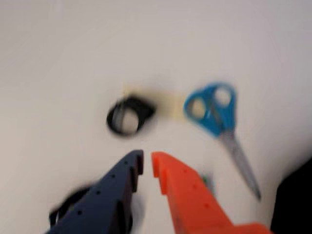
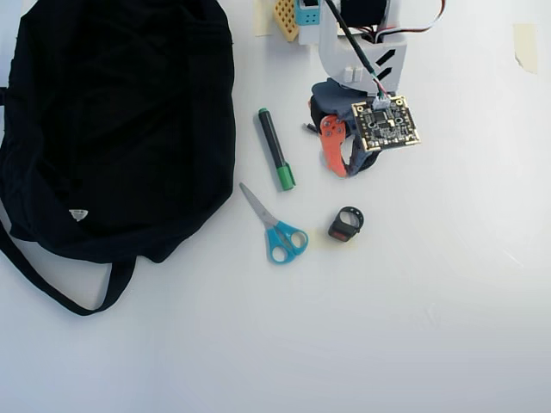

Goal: Put the bike light into the black bag

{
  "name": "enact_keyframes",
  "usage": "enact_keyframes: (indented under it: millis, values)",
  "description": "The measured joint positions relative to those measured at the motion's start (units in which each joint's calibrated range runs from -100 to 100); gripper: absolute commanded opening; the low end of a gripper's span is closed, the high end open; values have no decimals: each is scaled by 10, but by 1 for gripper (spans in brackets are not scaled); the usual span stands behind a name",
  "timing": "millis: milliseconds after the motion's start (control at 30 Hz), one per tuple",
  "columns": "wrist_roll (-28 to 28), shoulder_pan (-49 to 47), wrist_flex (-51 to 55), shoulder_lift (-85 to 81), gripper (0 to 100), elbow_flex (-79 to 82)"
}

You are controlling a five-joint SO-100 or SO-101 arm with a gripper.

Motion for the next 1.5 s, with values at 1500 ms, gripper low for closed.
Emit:
enact_keyframes:
  millis: [1500]
  values:
    - [128, -38, 130, 68, 3, 31]
